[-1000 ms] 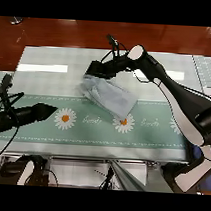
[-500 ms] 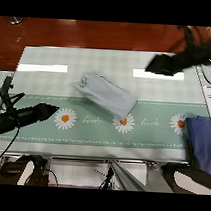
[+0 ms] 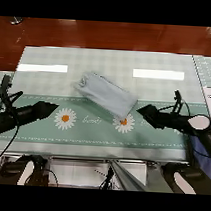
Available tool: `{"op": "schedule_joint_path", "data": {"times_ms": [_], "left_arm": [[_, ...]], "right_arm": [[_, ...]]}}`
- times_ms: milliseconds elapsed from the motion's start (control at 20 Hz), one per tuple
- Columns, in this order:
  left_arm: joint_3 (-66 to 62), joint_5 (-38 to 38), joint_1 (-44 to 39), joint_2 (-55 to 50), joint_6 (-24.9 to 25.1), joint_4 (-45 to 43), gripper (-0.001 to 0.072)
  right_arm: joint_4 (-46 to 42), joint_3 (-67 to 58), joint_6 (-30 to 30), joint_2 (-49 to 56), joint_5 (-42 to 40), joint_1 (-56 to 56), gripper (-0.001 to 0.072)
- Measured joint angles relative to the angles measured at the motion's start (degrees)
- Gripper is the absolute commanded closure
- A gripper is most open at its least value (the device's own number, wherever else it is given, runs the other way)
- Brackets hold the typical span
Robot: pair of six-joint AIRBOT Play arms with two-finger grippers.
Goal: Fold the shirts.
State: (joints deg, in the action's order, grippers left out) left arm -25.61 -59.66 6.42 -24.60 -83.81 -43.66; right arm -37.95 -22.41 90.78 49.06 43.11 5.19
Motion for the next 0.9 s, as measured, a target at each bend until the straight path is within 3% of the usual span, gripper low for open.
{"op": "schedule_joint_path", "data": {"times_ms": [200, 450, 500, 550, 600, 750, 900], "left_arm": [[0.00, 0.39, -0.02, -0.07, 0.00, 0.17, 0.0685], [0.00, 0.59, -0.02, -0.07, -0.02, 0.22, 0.0685], [0.00, 0.59, -0.02, -0.07, 0.00, 0.22, 0.0685], [0.00, 0.59, -0.02, -0.07, 0.00, 0.22, 0.0685], [0.00, 0.59, -0.02, -0.07, 0.00, 0.22, 0.0685], [0.00, 0.59, -0.02, -0.07, 0.00, 0.24, 0.0685], [0.00, 0.59, -0.02, -0.07, 0.00, 0.22, 0.0685]], "right_arm": [[8.22, -2.14, -5.64, 11.39, -3.48, 2.29, 0.0095], [16.65, -10.14, -13.31, 25.97, -0.59, 3.17, 0.0107], [17.81, -11.82, -14.34, 28.48, 0.20, 3.67, 0.0205], [18.08, -13.51, -15.19, 30.69, 0.59, 4.28, 0.0506], [17.55, -15.19, -16.22, 32.52, 0.61, 4.90, 0.0682], [17.90, -22.38, -20.70, 35.65, 4.74, 5.97, 0.0683], [13.66, -34.14, -20.81, 36.37, 12.20, 6.27, 0.0683]]}}
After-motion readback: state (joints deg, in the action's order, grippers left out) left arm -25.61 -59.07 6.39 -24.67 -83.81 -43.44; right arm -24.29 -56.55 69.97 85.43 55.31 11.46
